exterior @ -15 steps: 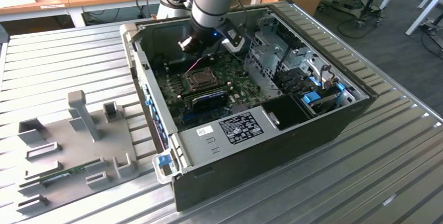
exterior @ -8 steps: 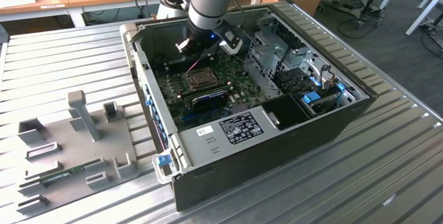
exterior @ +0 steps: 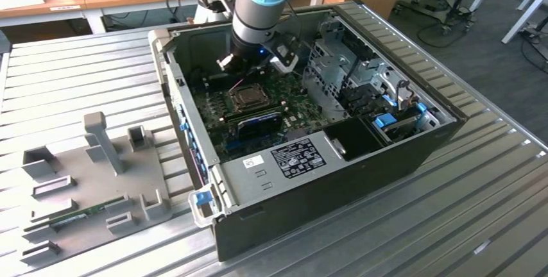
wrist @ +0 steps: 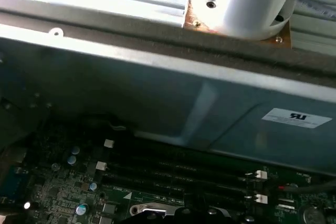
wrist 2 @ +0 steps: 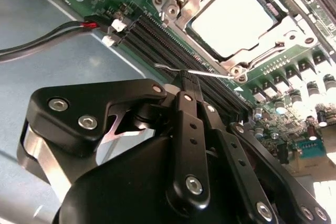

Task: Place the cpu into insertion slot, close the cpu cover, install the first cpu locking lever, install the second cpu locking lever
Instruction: 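Install the first cpu locking lever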

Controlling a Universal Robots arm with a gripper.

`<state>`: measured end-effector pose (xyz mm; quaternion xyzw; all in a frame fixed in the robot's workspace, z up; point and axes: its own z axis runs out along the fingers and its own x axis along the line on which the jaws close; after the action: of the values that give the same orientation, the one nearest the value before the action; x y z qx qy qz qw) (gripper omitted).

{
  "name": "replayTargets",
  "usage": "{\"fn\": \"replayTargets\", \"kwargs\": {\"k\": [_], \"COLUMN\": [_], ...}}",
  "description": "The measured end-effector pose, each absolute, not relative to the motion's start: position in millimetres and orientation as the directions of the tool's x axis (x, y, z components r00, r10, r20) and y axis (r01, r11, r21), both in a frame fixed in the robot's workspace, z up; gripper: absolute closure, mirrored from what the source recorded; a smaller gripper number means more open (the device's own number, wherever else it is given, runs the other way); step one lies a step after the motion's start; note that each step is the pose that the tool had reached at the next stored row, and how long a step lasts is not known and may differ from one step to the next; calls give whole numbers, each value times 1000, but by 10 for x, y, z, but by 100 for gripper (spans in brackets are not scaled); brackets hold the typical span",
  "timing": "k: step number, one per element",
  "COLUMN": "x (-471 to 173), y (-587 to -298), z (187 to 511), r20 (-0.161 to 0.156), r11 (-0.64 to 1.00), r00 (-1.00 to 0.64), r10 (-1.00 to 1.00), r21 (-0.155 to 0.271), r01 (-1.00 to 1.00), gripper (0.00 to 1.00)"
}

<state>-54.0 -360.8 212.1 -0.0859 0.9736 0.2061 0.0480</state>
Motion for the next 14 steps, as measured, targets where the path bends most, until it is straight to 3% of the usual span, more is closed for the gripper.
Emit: {"fn": "replayTargets", "kwargs": {"k": [14], "x": [-537], "y": [-3605], "z": [2005], "r20": [-129], "r11": [898], "r00": [-978], "r10": [-163], "r21": [392], "r01": [-201], "gripper": [90]}}
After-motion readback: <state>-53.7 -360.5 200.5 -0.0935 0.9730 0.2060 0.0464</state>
